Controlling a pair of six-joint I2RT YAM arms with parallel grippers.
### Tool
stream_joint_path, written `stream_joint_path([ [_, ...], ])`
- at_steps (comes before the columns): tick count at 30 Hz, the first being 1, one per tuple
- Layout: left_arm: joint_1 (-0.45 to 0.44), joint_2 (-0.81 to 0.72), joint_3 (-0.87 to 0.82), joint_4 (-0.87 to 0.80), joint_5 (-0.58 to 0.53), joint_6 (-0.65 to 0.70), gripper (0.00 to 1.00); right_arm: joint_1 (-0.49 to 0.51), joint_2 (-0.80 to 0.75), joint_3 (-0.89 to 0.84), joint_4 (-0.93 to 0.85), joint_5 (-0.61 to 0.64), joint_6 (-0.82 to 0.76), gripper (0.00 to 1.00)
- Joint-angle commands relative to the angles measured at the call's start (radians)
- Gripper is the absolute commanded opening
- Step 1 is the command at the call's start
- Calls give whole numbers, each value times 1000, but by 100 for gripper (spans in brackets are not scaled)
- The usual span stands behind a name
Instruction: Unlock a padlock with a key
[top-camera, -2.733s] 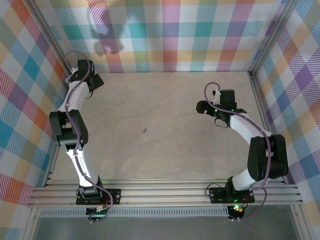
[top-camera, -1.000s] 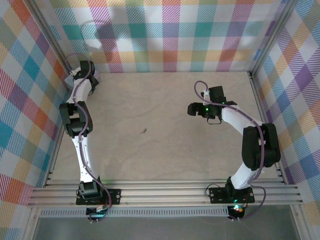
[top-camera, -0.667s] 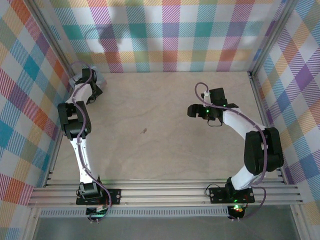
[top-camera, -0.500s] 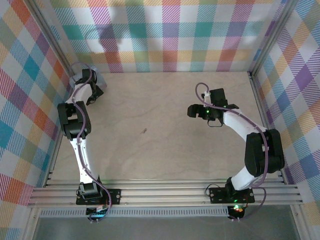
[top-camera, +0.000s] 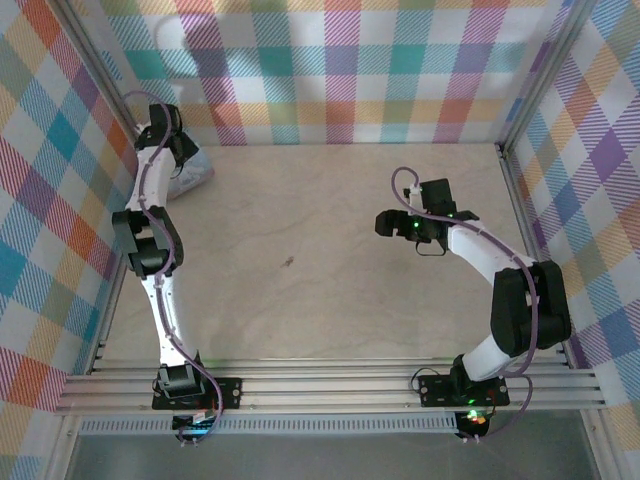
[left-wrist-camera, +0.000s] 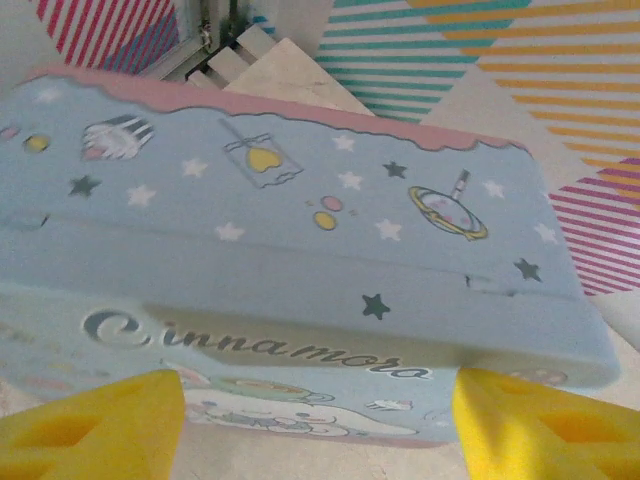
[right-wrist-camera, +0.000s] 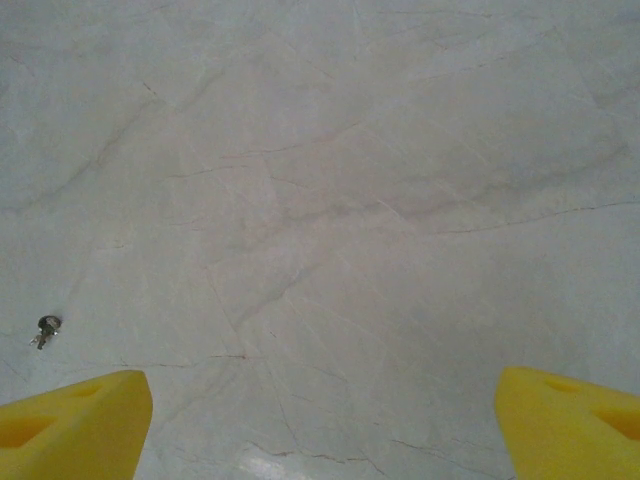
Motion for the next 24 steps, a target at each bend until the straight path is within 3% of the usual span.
stream_joint_path([
  [1,2,39,27,-50,30,7,71,10,-4,-7,9,-1,-4,88],
  [5,3,51,60,-46,21,5,72,9,26,7,11,-9,-4,89],
  [12,44,191,272,-128,41,-28,73,10,86,36,11,-26,-7,89],
  [24,68,257,285,-95,72,-92,74,16,196,108,-13,-89,-17,88],
])
